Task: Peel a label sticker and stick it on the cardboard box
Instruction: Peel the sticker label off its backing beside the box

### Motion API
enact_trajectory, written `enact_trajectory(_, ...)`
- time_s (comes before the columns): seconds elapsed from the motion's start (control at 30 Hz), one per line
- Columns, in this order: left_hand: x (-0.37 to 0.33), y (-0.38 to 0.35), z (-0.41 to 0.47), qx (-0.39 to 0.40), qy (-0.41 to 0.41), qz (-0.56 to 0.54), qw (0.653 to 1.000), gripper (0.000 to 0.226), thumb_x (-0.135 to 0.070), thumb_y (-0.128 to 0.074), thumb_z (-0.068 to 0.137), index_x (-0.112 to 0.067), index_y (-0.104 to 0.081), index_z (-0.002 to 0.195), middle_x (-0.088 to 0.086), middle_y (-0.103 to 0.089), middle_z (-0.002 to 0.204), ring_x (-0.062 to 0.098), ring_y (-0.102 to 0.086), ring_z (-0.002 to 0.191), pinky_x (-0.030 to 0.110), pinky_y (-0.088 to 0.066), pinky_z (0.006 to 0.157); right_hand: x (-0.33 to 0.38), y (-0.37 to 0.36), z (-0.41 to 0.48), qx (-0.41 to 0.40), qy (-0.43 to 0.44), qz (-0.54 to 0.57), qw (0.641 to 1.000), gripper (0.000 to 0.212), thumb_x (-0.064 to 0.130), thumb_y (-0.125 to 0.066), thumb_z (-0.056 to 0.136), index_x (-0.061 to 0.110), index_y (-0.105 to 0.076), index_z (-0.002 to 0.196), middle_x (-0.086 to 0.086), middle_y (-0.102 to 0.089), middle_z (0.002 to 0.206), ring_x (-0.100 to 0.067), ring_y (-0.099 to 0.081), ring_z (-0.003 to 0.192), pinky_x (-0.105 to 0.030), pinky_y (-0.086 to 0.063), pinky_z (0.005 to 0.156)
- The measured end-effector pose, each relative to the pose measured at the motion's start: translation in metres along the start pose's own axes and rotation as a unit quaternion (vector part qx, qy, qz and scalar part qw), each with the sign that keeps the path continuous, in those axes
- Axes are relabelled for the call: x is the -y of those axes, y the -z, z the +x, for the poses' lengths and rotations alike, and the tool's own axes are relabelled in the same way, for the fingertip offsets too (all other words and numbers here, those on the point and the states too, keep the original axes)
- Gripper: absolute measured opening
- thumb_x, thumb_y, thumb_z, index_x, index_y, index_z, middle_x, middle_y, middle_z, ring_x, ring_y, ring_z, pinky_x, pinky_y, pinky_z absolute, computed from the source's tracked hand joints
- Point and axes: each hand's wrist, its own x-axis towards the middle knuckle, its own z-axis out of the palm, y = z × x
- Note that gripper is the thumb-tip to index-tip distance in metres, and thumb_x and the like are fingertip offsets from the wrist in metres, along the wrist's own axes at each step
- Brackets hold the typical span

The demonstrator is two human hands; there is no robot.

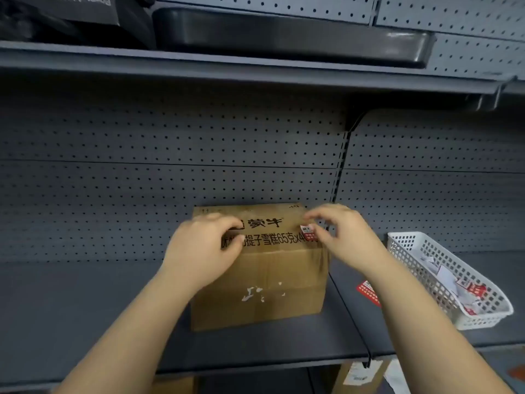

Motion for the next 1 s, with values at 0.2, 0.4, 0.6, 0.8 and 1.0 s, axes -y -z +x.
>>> enact_trajectory(0.2,0.014,-0.039,0.015,0.084,0.008,-0.041,0.996,0.045,-0.059,-0.045,0.087,-0.039,-0.057,0.127,-0.014,-0.054,0.138,0.012,-0.046,0.129,0.045,-0.037,0.107,-0.039,-0.027,0.039,0.130,-0.067,-0.069,0.987,0.048,-0.013,-0.047,0.083,0.019,-0.068,0.112,-0.003,-0.065,0.118,-0.017,-0.057,0.109,-0.021,-0.039,0.085)
enact_trajectory(0.4,0.031,-0.050,0.019,0.082,-0.013,-0.001,0.997,0.061,-0.070,-0.030,0.085,-0.040,-0.050,0.134,-0.011,-0.048,0.145,0.013,-0.041,0.134,0.043,-0.029,0.111,-0.056,-0.037,0.050,0.170,-0.061,-0.052,0.982,0.031,0.002,-0.050,0.092,0.018,-0.066,0.113,-0.004,-0.063,0.117,-0.018,-0.057,0.108,-0.030,-0.045,0.095)
enact_trajectory(0.6,0.040,-0.051,0.019,0.063,-0.017,-0.015,0.998,0.063,-0.071,-0.029,0.082,-0.038,-0.057,0.128,-0.015,-0.055,0.137,0.010,-0.046,0.129,0.035,-0.038,0.101,-0.051,-0.035,0.053,0.158,-0.040,-0.066,0.984,0.012,0.016,-0.063,0.089,0.019,-0.069,0.099,0.003,-0.066,0.105,-0.011,-0.056,0.093,-0.003,-0.035,0.076)
enact_trajectory(0.8,0.041,-0.051,0.018,0.042,-0.009,-0.051,0.998,0.053,-0.067,-0.044,0.080,-0.036,-0.066,0.116,-0.014,-0.065,0.124,0.010,-0.055,0.119,0.034,-0.046,0.090,-0.056,-0.035,0.054,0.138,-0.063,0.006,0.988,0.003,0.018,-0.067,0.086,0.018,-0.069,0.088,0.002,-0.070,0.096,-0.012,-0.063,0.091,-0.029,-0.050,0.082)
enact_trajectory(1.0,0.043,-0.052,0.019,0.034,0.001,-0.059,0.998,0.050,-0.068,-0.047,0.079,-0.039,-0.067,0.114,-0.018,-0.063,0.125,0.006,-0.054,0.118,0.030,-0.047,0.085,-0.067,-0.037,0.041,0.080,-0.085,0.150,0.982,0.005,0.009,-0.061,0.090,0.007,-0.065,0.087,0.000,-0.072,0.095,-0.007,-0.068,0.093,-0.016,-0.053,0.078)
